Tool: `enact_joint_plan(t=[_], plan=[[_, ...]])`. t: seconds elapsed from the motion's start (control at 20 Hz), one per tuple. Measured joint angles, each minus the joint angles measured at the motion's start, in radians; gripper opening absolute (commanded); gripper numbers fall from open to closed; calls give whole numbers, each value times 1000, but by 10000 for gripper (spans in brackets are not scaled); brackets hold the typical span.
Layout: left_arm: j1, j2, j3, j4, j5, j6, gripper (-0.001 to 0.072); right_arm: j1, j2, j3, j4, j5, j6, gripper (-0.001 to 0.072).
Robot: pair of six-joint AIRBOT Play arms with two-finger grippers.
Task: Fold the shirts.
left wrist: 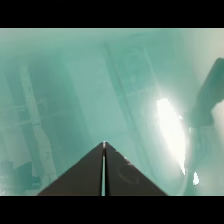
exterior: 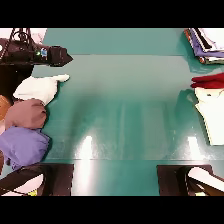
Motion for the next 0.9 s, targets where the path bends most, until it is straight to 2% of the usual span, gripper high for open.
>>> enact_joint_plan(t=[0.3, 0.35, 0.4, 0.45, 0.7, 0.9], plan=[[0, 0, 0, 0, -8, 18, 26, -91, 140, -213, -213, 53, 61, 40], [0, 0, 0, 0, -11, 22, 26, -125, 162, -256, -228, 62, 68, 228], [0, 0, 0, 0, -15, 24, 25, -158, 181, -295, -240, 71, 71, 477], [0, 0, 0, 0, -16, 26, 26, -193, 201, -338, -248, 79, 73, 621], [0, 0, 0, 0, -23, 48, 25, -307, 250, -477, -260, 98, 80, 625], [0, 0, 0, -1, -23, 55, 26, -225, 259, -445, -206, 103, 81, 624]])
